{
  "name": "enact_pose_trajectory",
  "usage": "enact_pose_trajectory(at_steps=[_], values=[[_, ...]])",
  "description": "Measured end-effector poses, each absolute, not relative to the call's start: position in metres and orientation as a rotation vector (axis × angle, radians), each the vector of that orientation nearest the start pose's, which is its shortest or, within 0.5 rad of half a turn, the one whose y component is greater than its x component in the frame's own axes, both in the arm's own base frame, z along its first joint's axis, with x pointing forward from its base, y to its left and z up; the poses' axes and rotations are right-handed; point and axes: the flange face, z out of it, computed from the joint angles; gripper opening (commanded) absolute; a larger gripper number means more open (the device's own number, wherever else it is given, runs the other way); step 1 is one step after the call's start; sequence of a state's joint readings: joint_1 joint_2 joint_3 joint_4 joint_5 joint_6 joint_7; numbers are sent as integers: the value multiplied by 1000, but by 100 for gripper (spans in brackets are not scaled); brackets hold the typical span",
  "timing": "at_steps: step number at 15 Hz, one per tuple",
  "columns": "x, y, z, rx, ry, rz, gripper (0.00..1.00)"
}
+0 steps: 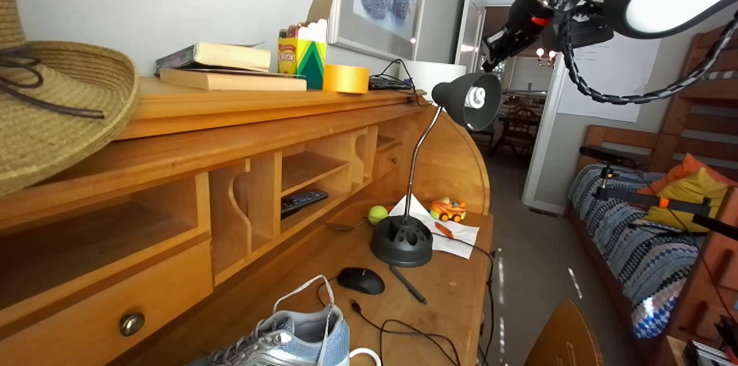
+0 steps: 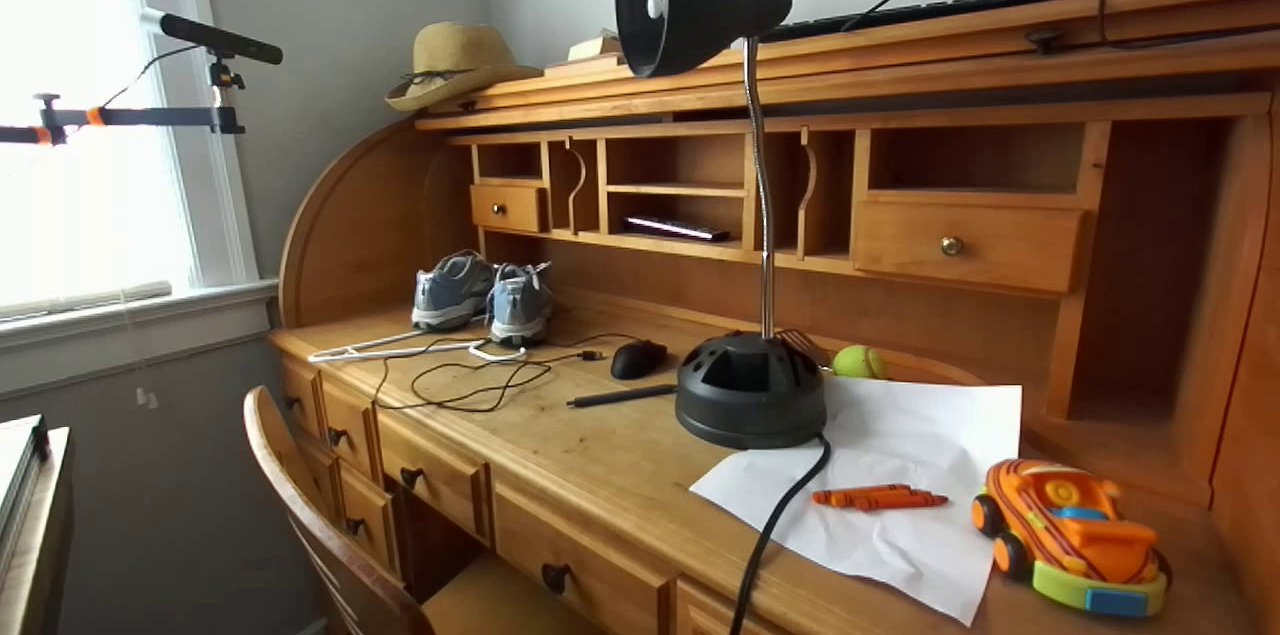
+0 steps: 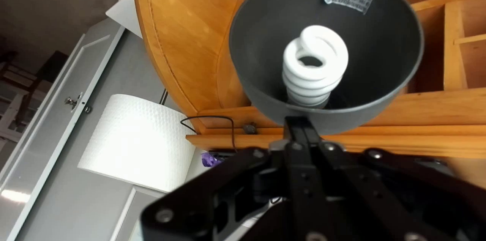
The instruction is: Push the lamp downwards.
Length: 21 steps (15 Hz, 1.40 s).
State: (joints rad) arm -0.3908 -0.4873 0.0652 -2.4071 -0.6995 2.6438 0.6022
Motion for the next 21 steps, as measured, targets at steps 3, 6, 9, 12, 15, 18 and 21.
enact_pose_trajectory(at_steps=[3,6,9,12,15,18,21], values=[[426,-131,554,-3291,699,-1282,0],[422,-135,541,-3315,684,-1232,0],[419,-137,533,-3331,669,-1190,0],[417,-138,525,-3346,640,-1141,0],[416,-139,522,-3359,605,-1098,0],[417,-125,516,-3377,553,-1041,0],[421,-88,501,-3403,464,-947,0]])
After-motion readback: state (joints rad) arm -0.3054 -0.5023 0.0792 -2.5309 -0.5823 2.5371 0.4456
